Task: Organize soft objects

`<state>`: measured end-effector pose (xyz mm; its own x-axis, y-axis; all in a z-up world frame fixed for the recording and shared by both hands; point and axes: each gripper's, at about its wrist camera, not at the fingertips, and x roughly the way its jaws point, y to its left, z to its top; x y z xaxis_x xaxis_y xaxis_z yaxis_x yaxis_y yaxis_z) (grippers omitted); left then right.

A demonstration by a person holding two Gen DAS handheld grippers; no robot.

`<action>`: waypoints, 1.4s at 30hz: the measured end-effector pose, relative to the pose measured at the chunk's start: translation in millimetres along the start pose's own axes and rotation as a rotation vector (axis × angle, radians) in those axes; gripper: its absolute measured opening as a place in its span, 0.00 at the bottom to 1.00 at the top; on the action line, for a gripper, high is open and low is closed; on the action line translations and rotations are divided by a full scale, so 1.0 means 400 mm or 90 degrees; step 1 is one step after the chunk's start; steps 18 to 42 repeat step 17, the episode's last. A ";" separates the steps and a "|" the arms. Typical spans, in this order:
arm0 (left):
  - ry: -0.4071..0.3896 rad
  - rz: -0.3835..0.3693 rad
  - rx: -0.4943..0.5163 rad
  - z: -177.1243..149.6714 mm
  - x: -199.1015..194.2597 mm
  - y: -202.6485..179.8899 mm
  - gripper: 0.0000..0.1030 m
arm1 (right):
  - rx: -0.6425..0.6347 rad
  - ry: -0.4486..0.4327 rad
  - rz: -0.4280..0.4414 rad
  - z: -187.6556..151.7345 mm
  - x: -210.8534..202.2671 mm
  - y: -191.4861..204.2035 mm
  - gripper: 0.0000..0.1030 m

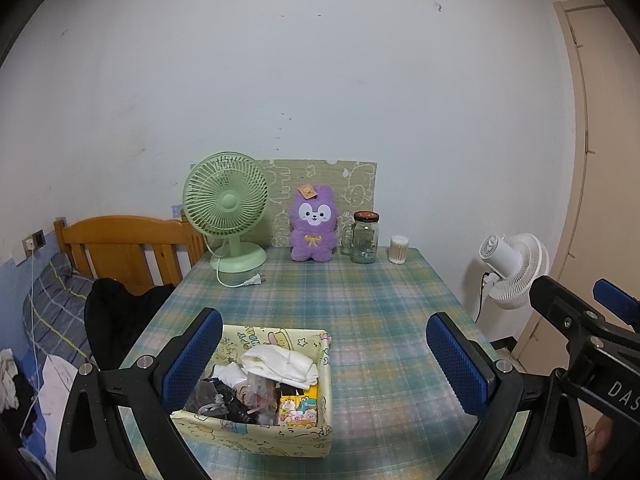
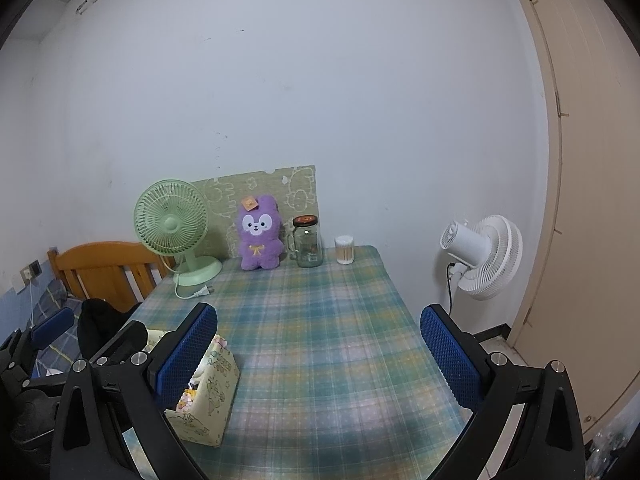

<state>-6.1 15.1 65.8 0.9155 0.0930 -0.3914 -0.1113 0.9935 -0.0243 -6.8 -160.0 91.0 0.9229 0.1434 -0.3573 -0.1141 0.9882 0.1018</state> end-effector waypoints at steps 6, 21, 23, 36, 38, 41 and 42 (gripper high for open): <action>0.001 -0.001 -0.001 -0.002 0.000 0.003 1.00 | 0.000 0.000 -0.002 0.002 0.002 0.002 1.00; -0.002 -0.002 -0.001 -0.005 -0.002 0.004 1.00 | 0.003 0.000 -0.005 0.006 0.000 -0.002 1.00; -0.002 -0.002 -0.001 -0.005 -0.002 0.004 1.00 | 0.003 0.000 -0.005 0.006 0.000 -0.002 1.00; -0.002 -0.002 -0.001 -0.005 -0.002 0.004 1.00 | 0.003 0.000 -0.005 0.006 0.000 -0.002 1.00; -0.002 -0.002 -0.001 -0.005 -0.002 0.004 1.00 | 0.003 0.000 -0.005 0.006 0.000 -0.002 1.00; -0.002 -0.002 -0.001 -0.005 -0.002 0.004 1.00 | 0.003 0.000 -0.005 0.006 0.000 -0.002 1.00; -0.002 -0.002 -0.001 -0.005 -0.002 0.004 1.00 | 0.003 0.000 -0.005 0.006 0.000 -0.002 1.00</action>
